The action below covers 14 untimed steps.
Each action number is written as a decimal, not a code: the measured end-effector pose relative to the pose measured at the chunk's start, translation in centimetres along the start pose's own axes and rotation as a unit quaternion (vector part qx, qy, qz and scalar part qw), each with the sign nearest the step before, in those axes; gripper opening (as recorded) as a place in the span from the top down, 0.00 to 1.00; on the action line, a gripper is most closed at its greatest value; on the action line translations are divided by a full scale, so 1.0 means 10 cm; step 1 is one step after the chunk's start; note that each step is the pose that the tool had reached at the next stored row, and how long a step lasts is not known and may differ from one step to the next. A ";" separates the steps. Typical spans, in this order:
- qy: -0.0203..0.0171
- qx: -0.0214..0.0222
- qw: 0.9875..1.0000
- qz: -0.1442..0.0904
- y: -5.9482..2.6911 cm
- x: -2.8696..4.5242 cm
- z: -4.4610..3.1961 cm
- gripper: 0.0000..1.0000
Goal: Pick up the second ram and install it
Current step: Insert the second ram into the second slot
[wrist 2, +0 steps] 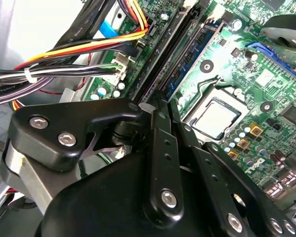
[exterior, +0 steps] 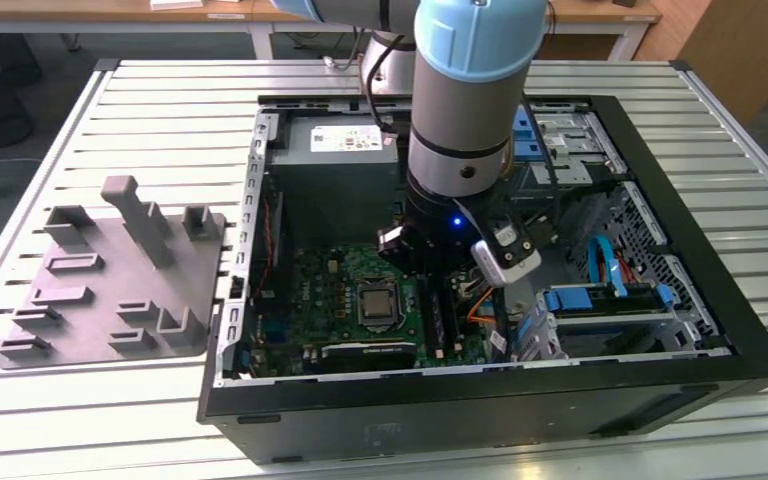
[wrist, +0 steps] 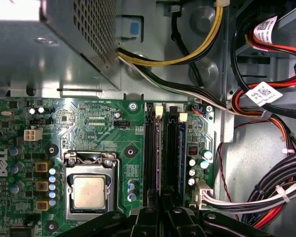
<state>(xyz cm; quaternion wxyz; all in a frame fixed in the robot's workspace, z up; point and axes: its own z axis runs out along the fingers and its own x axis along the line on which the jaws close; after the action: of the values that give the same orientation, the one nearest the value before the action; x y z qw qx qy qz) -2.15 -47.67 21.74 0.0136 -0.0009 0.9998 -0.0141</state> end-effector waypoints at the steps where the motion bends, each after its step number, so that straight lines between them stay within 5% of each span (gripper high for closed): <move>1: 0.000 0.000 1.000 0.000 0.003 0.000 0.001 0.86; 14: 0.000 0.000 1.000 0.001 0.028 -0.001 0.022 0.86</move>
<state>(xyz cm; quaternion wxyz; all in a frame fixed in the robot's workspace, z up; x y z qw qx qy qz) -2.14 -47.40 21.51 0.0135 -0.0001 0.9998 -0.0142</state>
